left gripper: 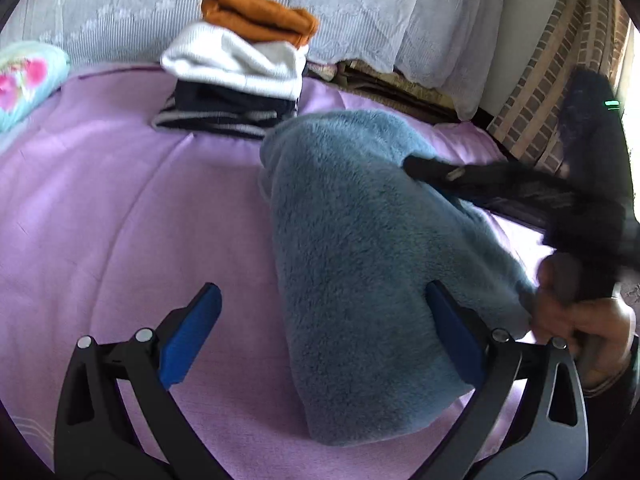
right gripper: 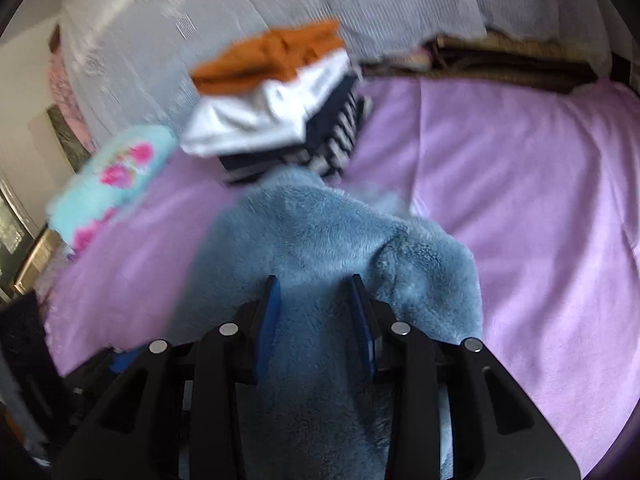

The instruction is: Fold small clothes

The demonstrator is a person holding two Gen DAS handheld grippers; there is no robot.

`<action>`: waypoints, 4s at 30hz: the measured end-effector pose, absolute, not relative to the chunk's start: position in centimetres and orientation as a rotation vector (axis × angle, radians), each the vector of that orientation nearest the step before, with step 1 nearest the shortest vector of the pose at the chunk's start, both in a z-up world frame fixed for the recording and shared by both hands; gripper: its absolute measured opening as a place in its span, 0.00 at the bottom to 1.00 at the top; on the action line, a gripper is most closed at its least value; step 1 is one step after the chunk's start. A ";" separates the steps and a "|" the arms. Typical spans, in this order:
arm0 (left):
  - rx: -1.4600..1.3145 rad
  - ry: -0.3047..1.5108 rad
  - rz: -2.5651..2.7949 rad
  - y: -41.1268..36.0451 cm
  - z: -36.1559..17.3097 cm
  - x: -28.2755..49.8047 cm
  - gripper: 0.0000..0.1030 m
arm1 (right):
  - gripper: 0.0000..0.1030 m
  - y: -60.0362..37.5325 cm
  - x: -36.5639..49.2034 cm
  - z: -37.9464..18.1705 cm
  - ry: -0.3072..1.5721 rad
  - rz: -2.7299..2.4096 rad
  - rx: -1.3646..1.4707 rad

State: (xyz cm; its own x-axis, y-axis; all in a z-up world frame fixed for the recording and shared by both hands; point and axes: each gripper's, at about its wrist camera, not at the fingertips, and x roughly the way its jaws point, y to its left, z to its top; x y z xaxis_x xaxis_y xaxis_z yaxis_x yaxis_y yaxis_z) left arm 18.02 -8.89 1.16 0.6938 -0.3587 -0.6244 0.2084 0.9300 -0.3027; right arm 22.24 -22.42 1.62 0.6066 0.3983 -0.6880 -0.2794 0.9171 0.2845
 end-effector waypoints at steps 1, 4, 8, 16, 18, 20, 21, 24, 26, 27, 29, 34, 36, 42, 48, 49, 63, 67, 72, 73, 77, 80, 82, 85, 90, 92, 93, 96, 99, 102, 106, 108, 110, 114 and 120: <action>-0.216 0.756 -0.330 -9.0 0.8 18.3 0.98 | 0.34 -23.0 22.4 1.3 0.833 0.398 0.177; -0.216 0.789 -0.350 -9.5 -0.1 19.0 0.98 | 0.34 -23.1 22.3 1.2 0.830 0.389 0.184; -0.230 0.798 -0.352 -9.4 -0.3 19.2 0.98 | 0.34 -23.1 21.2 2.0 0.776 0.374 0.204; -0.280 0.796 -0.365 -8.7 -0.5 18.9 0.98 | 0.35 -19.8 21.4 6.5 0.781 0.483 0.130; -0.291 0.802 -0.359 -8.6 -0.6 18.8 0.98 | 0.35 -18.6 23.3 6.0 0.844 0.503 0.101; -0.294 0.805 -0.348 -8.6 -0.6 18.5 0.98 | 0.32 -18.0 25.6 4.2 0.929 0.486 0.078; -0.291 0.804 -0.335 -8.5 -0.6 18.2 0.98 | 0.31 -18.2 26.8 2.9 0.972 0.482 0.094; -0.285 0.788 -0.292 -8.2 -0.3 17.7 0.98 | 0.28 -20.2 28.0 1.6 1.008 0.514 0.258; -0.315 0.798 -0.311 -7.8 -0.5 17.9 0.98 | 0.27 -21.1 27.1 2.2 0.968 0.524 0.292; -0.330 0.796 -0.323 -7.5 -0.4 17.9 0.98 | 0.27 -21.6 26.1 2.8 0.933 0.518 0.295; -0.340 0.764 -0.337 -7.2 0.1 17.4 0.98 | 0.28 -22.8 23.6 4.4 0.857 0.510 0.312; -0.348 0.643 -0.316 -6.1 2.7 16.3 0.98 | 0.29 -24.4 17.7 5.2 0.745 0.473 0.213; -0.362 0.668 -0.292 -5.8 2.6 17.3 0.98 | 0.32 -24.9 16.8 3.1 0.788 0.458 0.171; -0.383 0.826 -0.313 -6.0 -0.6 20.0 0.98 | 0.32 -25.9 16.4 2.2 0.759 0.471 0.239; -0.331 0.735 -0.257 -6.2 1.4 18.1 0.98 | 0.42 -26.5 11.9 4.1 0.629 0.459 0.228; -0.351 0.726 -0.271 -6.0 1.8 17.7 0.98 | 0.47 -26.5 11.2 3.9 0.621 0.453 0.217; -0.206 0.742 -0.268 -8.9 0.6 16.7 0.98 | 0.68 -28.3 11.9 0.7 0.749 0.437 0.326; -0.160 0.695 -0.245 -9.2 1.2 15.5 0.98 | 0.70 -29.7 11.1 1.6 0.680 0.408 0.399; -0.170 0.664 -0.240 -8.9 1.9 15.0 0.98 | 0.72 -28.8 10.0 3.1 0.579 0.381 0.294; -0.170 0.662 -0.242 -8.8 2.0 15.0 0.98 | 0.75 -28.5 10.0 3.0 0.583 0.383 0.278; -0.155 0.635 -0.223 -8.9 2.4 14.6 0.98 | 0.75 -27.9 10.6 2.2 0.634 0.373 0.246; -0.138 0.630 -0.218 -9.1 2.5 14.5 0.98 | 0.79 -27.8 11.5 0.9 0.705 0.330 0.235; -0.113 0.646 -0.207 -9.4 2.1 14.8 0.98 | 0.82 -28.3 11.9 0.2 0.735 0.333 0.280; -0.106 0.657 -0.207 -9.5 1.9 15.0 0.98 | 0.82 -28.5 12.0 0.1 0.740 0.343 0.305; -0.096 0.649 -0.201 -9.5 1.9 14.9 0.98 | 0.84 -28.7 11.5 0.6 0.722 0.355 0.318; -0.098 0.647 -0.202 -9.5 1.9 14.9 0.98 | 0.85 -29.1 11.5 0.8 0.717 0.362 0.347; -0.099 0.646 -0.202 -9.5 2.0 14.9 0.98 | 0.86 -29.2 11.5 0.8 0.717 0.364 0.358; -0.107 0.645 -0.208 -9.4 2.0 14.8 0.98 | 0.86 -29.7 11.7 0.8 0.725 0.370 0.398; -0.137 0.649 -0.240 -9.2 2.2 14.7 0.98 | 0.86 -30.0 11.8 0.8 0.734 0.386 0.433; -0.197 0.662 -0.317 -9.0 2.5 14.8 0.98 | 0.89 -30.4 12.5 0.6 0.754 0.412 0.474; -0.316 0.754 -0.417 -8.1 1.6 17.1 0.98 | 0.89 -31.4 14.6 0.1 0.816 0.426 0.550; -0.396 0.834 -0.448 -7.4 0.1 19.0 0.98 | 0.89 -31.8 16.1 -0.5 0.850 0.446 0.613; -0.484 0.896 -0.514 -6.9 -1.1 20.4 0.98 | 0.90 -32.0 17.4 -1.2 0.889 0.450 0.661; -0.528 0.931 -0.570 -7.2 -1.8 22.3 0.98 | 0.90 -31.4 19.2 -1.9 0.908 0.473 0.683; -0.525 0.938 -0.601 -8.1 -2.4 24.0 0.98 | 0.91 -30.3 19.8 -2.0 0.889 0.480 0.609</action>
State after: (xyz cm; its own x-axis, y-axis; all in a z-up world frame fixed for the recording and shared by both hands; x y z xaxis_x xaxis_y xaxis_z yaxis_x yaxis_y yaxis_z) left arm 24.04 -8.14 -2.43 0.4541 -0.6769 -0.5793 0.2433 0.7197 -0.6502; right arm 19.78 -30.28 -1.97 0.5462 0.6168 -0.5667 -0.1350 0.7325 0.6672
